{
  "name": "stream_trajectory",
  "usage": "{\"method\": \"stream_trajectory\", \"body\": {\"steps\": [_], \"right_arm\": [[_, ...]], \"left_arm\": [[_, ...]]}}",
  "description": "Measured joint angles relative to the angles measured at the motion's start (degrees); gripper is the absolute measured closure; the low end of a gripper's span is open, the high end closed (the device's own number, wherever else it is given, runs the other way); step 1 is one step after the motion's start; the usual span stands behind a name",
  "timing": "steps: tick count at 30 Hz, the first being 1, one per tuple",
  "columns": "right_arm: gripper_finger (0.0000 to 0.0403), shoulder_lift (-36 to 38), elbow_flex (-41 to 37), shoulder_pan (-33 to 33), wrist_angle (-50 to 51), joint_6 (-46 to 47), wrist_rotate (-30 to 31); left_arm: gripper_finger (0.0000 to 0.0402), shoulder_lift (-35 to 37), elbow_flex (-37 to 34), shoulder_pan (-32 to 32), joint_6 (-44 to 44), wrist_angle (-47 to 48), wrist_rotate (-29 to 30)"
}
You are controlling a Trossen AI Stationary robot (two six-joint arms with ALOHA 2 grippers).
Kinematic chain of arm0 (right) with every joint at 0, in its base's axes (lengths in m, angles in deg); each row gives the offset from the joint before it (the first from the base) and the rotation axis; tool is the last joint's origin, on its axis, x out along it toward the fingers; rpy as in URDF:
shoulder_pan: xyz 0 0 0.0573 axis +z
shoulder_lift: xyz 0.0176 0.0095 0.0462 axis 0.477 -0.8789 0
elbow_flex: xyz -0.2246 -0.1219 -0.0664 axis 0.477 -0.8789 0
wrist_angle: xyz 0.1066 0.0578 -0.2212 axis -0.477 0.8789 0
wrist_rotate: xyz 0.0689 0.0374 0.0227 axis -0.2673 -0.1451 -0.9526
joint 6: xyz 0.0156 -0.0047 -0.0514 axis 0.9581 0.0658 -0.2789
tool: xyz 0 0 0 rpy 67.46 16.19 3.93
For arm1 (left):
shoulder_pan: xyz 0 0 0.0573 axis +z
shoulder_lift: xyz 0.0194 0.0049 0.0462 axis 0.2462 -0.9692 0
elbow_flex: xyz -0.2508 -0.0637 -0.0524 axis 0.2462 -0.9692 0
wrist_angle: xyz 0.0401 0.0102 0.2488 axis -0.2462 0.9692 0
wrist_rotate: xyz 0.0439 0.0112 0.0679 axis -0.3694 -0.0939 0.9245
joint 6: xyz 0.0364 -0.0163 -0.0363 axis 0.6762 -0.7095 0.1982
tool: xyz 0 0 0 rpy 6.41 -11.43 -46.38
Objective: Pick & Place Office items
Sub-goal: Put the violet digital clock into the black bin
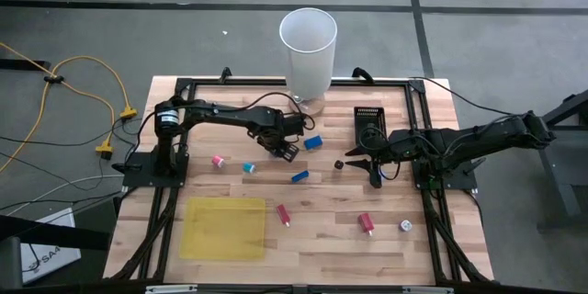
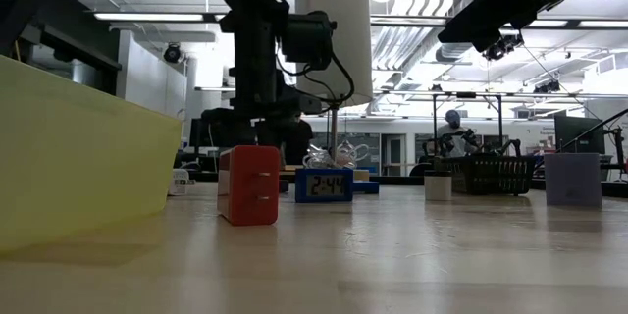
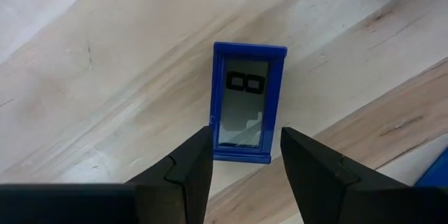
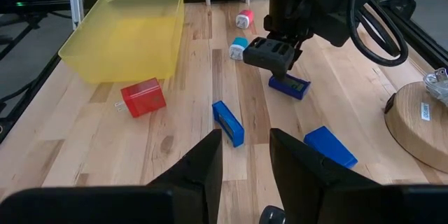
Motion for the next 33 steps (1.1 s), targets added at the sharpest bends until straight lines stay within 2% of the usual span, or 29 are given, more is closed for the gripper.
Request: {"method": "stream_trajectory", "body": {"steps": [9, 21, 33], "right_arm": [[0.0296, 0.0, 0.0, -0.01, 0.0, 0.0, 0.0], [0.0296, 0.02, 0.0, 0.01, 0.0, 0.0, 0.0], [0.0296, 0.01, 0.0, 0.0, 0.0, 0.0, 0.0]], "left_arm": [[0.0239, 0.02, 0.0, 0.01, 0.35, -0.21, 0.01], [0.0194, 0.02, 0.0, -0.01, -1.01, -0.19, -0.28], [0.0191, 0.02, 0.0, -0.01, -0.66, -0.19, 0.51]]}}
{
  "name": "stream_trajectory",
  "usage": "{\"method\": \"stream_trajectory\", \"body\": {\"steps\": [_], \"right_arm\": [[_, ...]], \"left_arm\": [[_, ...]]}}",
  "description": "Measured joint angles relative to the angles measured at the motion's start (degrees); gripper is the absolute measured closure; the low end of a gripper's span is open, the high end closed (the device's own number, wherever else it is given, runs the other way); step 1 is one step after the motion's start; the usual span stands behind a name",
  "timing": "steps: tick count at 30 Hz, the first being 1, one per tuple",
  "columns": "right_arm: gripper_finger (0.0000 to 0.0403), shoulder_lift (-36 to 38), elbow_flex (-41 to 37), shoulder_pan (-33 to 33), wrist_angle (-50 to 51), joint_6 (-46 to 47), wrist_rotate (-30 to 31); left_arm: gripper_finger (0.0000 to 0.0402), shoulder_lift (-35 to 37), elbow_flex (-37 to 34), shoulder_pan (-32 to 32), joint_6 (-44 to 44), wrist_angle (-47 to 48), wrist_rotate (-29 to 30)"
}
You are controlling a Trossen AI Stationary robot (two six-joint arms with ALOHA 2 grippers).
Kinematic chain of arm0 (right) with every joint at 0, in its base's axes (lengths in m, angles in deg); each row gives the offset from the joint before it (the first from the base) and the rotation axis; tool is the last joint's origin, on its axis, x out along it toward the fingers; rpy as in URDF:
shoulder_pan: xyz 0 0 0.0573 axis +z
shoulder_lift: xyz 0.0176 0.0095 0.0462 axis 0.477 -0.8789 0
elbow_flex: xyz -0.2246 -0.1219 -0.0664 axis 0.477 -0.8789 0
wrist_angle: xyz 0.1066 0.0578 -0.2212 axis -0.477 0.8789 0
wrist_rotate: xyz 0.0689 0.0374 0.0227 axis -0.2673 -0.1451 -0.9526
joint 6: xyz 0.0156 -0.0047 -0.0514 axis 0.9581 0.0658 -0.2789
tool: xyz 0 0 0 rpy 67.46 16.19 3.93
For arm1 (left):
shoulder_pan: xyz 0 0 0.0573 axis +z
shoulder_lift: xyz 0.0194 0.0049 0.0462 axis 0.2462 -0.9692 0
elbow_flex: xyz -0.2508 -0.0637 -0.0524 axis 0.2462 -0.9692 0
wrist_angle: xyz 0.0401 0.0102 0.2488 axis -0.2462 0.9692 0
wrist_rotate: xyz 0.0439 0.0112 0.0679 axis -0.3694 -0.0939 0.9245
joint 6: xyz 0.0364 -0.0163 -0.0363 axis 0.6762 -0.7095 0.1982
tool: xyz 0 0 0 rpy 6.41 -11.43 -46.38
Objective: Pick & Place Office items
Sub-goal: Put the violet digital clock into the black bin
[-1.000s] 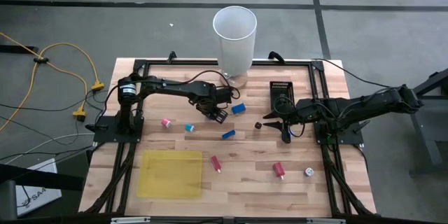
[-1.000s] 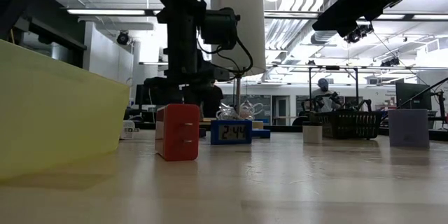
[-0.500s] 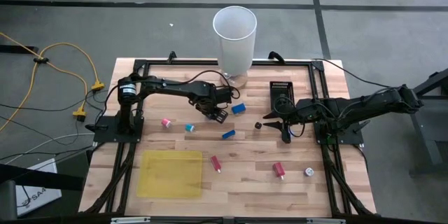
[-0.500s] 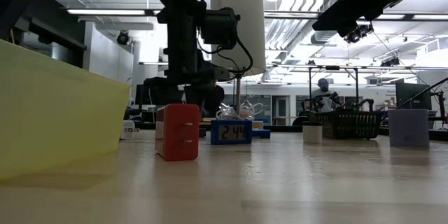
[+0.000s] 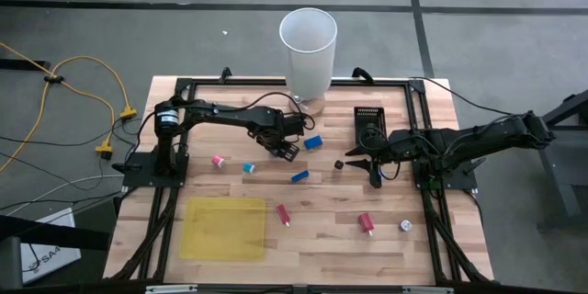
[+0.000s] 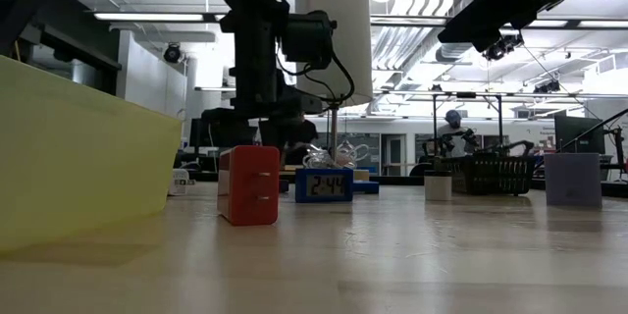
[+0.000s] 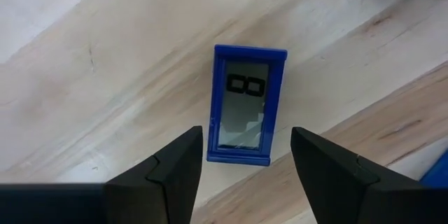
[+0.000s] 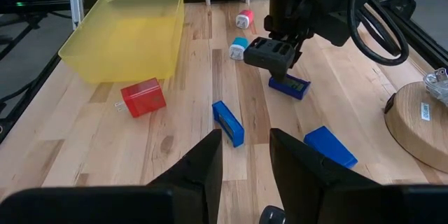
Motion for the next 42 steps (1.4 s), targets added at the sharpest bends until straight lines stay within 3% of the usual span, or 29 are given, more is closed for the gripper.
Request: {"method": "stream_trajectory", "body": {"steps": [42], "right_arm": [[0.0296, 0.01, 0.0, -0.01, 0.0, 0.0, 0.0]], "left_arm": [[0.0191, -3.85, 0.05, -0.35, -0.28, -1.95, 0.67]]}}
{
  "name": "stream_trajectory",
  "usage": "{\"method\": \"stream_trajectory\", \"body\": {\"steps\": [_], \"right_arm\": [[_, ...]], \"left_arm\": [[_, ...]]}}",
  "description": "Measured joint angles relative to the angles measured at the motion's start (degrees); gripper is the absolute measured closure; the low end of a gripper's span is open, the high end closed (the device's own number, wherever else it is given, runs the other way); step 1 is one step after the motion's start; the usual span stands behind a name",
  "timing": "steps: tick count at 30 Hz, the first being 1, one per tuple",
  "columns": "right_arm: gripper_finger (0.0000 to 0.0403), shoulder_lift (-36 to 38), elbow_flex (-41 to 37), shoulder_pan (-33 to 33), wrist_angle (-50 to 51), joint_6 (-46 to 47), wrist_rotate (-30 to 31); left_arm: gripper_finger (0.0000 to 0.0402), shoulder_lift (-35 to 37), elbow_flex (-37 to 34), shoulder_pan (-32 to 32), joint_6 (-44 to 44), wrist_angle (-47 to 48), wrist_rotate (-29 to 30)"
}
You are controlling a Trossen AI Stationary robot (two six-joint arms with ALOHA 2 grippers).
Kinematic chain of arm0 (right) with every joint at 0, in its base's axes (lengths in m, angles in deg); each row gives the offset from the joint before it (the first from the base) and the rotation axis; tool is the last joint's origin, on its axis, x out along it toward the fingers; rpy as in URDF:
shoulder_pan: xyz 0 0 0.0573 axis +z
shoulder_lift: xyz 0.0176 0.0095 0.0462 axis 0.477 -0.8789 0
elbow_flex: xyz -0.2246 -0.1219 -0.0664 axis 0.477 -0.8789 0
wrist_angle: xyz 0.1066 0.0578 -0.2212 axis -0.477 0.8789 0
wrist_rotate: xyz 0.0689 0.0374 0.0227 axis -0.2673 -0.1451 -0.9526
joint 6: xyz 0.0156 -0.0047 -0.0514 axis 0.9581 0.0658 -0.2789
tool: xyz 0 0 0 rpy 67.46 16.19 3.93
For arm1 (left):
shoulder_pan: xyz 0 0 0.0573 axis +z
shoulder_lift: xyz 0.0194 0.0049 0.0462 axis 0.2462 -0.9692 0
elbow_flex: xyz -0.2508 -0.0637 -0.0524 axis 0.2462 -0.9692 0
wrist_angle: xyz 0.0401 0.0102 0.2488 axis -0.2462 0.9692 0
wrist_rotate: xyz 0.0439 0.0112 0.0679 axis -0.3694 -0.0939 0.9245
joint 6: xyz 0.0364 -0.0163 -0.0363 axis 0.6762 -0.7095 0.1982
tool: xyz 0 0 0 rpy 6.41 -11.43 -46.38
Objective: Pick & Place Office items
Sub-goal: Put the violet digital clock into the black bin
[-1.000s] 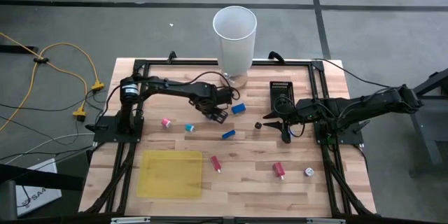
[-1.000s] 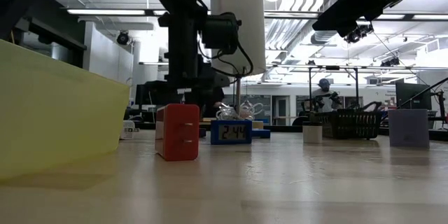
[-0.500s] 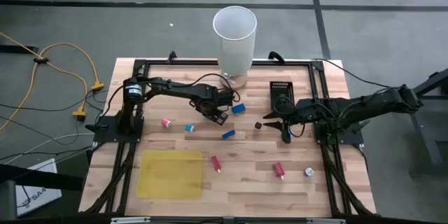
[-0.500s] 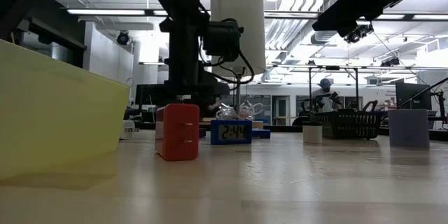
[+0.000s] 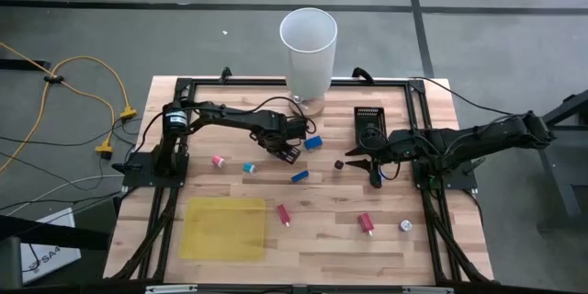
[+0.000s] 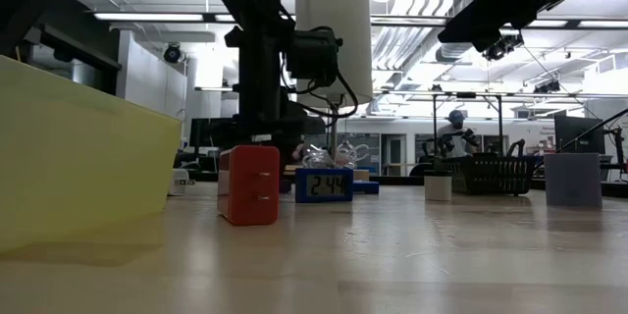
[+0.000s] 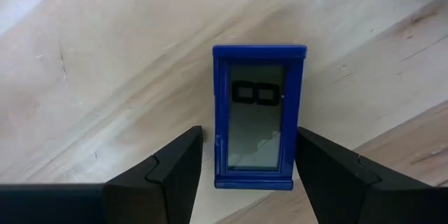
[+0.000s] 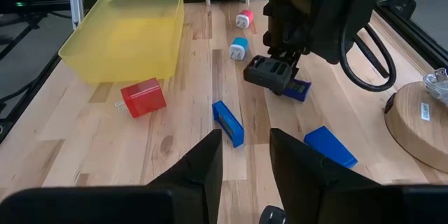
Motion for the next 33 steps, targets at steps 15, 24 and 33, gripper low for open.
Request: {"method": "stream_trajectory", "body": {"steps": [15, 24, 33], "right_arm": [[0.0296, 0.0, 0.0, 0.02, 0.0, 0.0, 0.0], [0.0296, 0.0, 0.0, 0.02, 0.01, 0.0, 0.0], [0.0296, 0.0, 0.0, 0.01, 0.01, 0.0, 0.0]], "left_arm": [[0.0191, 0.0, 0.0, 0.0, 0.0, 0.07, -0.02], [0.0213, 0.0, 0.0, 0.0, -0.26, 0.68, -0.19], [0.0246, 0.04, 0.0, 0.0, -0.46, 0.76, -0.17]]}}
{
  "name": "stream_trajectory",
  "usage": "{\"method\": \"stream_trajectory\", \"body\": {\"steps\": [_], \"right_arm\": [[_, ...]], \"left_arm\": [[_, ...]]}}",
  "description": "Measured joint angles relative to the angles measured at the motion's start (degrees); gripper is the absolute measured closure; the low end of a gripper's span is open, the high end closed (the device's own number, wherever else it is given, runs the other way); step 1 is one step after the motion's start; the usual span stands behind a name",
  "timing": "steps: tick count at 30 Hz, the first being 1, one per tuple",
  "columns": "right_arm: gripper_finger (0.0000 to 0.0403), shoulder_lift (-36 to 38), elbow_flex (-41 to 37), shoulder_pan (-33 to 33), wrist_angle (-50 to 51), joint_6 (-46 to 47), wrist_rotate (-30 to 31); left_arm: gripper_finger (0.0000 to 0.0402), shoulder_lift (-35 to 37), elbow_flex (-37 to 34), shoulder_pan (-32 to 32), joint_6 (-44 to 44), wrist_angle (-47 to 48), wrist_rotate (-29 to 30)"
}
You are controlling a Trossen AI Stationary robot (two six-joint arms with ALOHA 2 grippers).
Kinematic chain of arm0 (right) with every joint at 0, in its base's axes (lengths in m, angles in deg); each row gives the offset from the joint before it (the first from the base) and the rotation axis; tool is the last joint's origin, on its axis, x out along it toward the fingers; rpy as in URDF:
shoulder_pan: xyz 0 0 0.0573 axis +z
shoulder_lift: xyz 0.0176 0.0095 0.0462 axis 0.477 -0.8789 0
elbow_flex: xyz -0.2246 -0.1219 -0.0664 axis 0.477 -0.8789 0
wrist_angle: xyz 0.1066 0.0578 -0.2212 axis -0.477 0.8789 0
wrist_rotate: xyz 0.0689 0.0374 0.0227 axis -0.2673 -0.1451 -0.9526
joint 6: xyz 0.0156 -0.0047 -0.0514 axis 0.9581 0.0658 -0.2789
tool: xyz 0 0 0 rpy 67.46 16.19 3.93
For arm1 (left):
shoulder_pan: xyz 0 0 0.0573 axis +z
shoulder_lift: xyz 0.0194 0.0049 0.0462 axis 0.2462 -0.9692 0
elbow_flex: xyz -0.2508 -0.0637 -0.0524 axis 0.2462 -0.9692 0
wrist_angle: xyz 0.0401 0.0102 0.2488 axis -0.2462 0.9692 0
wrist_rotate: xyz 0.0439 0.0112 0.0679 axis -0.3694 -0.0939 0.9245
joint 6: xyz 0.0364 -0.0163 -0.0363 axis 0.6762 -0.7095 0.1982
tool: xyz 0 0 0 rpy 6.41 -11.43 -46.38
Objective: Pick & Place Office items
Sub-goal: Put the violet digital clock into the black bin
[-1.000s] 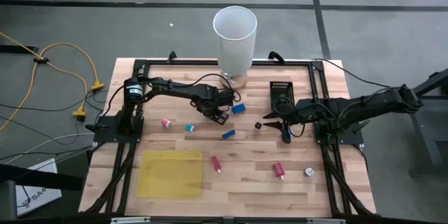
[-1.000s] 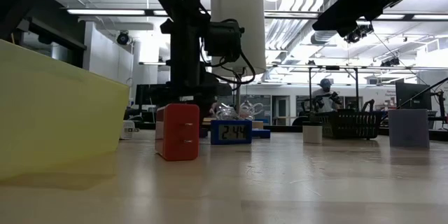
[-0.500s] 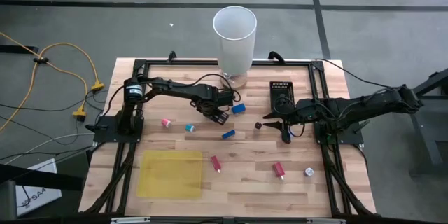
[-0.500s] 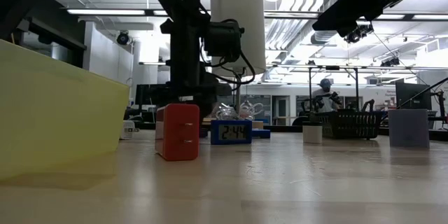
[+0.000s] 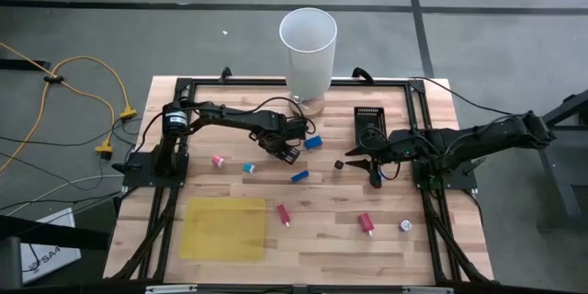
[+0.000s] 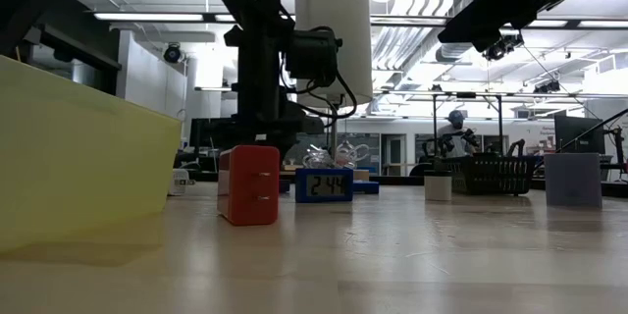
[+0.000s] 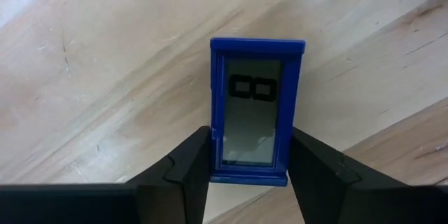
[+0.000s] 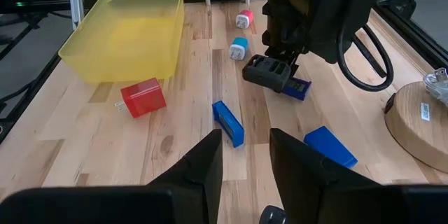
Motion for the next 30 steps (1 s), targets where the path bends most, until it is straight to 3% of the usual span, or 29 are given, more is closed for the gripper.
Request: {"method": "stream_trajectory", "body": {"steps": [23, 30], "right_arm": [[0.0296, -0.01, 0.0, -0.01, 0.01, 0.0, 0.0], [0.0296, 0.0, 0.0, 0.0, -0.01, 0.0, 0.0]], "left_arm": [[0.0243, 0.25, -0.07, 0.0, -0.9, 0.75, -0.54], [0.0243, 4.15, -0.08, 0.0, -0.17, 0.68, -0.59]]}}
